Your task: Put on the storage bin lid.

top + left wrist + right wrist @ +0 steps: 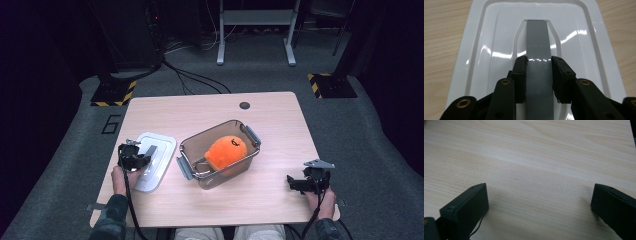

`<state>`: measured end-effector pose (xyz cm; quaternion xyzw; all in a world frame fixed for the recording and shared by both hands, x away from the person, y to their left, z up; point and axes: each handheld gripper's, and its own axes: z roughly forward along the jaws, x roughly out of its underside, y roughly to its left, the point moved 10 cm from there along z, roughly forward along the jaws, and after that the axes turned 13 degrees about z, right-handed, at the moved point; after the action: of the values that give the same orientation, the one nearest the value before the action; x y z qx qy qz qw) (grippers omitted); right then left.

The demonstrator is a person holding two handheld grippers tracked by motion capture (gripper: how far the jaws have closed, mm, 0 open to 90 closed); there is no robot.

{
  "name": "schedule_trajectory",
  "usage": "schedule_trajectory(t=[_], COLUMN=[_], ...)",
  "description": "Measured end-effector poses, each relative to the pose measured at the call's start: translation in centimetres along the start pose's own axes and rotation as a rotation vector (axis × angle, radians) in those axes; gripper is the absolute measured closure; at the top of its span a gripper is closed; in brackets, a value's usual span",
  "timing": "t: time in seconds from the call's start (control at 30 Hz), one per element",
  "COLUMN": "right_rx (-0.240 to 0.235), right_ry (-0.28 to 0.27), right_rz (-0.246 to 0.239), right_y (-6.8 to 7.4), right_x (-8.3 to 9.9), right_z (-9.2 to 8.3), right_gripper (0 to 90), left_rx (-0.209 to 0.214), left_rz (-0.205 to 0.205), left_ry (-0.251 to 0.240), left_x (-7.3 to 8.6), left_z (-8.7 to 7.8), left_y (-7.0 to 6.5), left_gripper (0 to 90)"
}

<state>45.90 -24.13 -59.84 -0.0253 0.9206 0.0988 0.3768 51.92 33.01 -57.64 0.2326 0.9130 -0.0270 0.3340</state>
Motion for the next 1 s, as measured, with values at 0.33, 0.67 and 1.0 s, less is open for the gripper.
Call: schedule_trajectory(t=[0.33, 0.67, 1.0], right_rx=[0.001, 0.001, 0.001], right_ry=[0.002, -0.001, -0.001], right_rz=[0.006, 0.001, 0.001], right_y=[0.0, 0.0, 0.0], right_x=[0.0, 0.0, 0.0], right_z=[0.0, 0.0, 0.0], right_gripper=[0.4, 0.4, 0.4], left_rx=[-0.008, -0.015, -0.012], left_rz=[0.008, 0.034, 0.063], left_ry=[-0.018, -0.071, -0.126], left_x=[-0.6, -3.0, -5.5], left_z=[-1.1, -3.7, -6.6], left_y=[-0.2, -0.4, -0.6], left_gripper=[66.2, 66.2, 66.2])
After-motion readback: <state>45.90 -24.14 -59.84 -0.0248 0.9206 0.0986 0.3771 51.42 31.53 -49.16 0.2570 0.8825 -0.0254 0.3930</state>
